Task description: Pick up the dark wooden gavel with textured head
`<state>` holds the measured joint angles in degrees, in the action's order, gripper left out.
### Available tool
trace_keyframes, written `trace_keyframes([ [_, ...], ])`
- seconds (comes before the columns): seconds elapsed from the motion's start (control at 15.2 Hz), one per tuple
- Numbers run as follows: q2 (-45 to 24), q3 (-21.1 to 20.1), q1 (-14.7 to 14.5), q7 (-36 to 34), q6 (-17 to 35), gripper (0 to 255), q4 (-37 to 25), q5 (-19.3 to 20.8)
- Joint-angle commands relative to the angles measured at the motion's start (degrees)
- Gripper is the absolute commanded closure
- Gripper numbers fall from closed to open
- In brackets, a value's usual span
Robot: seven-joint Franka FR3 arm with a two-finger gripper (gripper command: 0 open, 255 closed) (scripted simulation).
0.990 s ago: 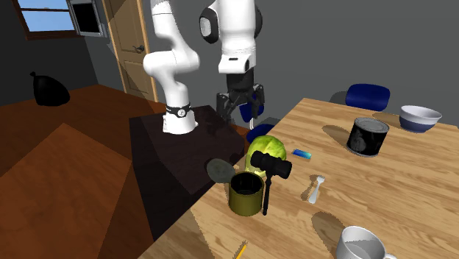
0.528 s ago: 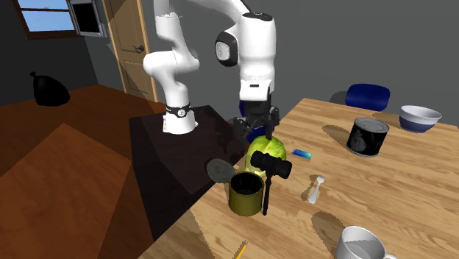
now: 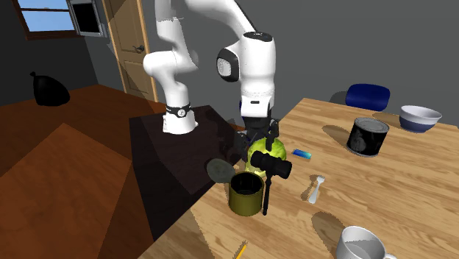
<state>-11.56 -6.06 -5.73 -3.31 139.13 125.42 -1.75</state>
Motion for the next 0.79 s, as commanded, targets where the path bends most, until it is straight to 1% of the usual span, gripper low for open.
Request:
trace_keyframes([
  [0.0,-0.14,0.01,0.01,0.02,0.26,255,0.09,0.01],
  [0.59,-0.28,0.01,-0.01,-0.02,0.26,255,-0.05,0.04],
  [0.73,0.79,-0.02,0.03,0.02,-1.14,255,-0.38,-0.07],
])
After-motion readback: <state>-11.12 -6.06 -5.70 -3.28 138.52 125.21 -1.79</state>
